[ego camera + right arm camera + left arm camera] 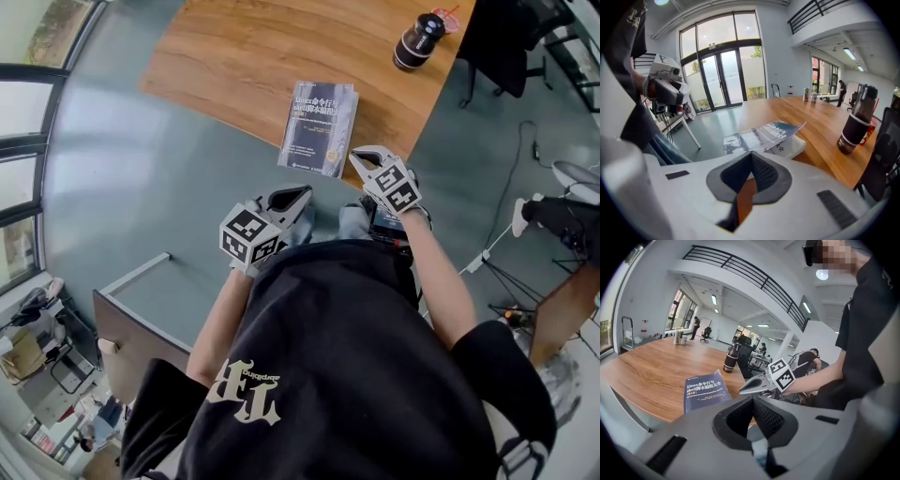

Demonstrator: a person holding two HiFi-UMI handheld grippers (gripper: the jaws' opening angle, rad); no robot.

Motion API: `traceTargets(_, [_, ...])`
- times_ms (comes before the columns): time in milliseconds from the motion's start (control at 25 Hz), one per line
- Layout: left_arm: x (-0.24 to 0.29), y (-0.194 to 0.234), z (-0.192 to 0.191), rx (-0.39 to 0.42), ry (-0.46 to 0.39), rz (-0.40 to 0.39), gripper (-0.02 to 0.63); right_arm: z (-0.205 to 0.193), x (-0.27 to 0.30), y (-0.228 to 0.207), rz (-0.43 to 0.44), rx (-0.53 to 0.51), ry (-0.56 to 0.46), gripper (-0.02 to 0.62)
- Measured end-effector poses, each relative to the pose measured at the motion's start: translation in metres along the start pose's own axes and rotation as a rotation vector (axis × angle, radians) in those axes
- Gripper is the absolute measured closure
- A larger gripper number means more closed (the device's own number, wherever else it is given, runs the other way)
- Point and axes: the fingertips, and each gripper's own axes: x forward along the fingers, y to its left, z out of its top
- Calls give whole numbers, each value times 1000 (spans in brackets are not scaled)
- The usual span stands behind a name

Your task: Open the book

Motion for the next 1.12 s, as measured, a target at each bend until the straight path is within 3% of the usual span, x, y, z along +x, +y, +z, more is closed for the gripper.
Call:
traceTargets(400, [2, -8, -9, -28, 3, 54, 601, -33, 46, -12, 82, -29, 84, 609])
traceTargets(760, [1, -10, -18, -58, -6, 80, 601, -27, 69, -14, 125, -2, 71, 609])
traceTargets(1120, [-7, -3, -18, -63, -33, 80, 601, 9, 72, 4, 143, -35, 26, 609])
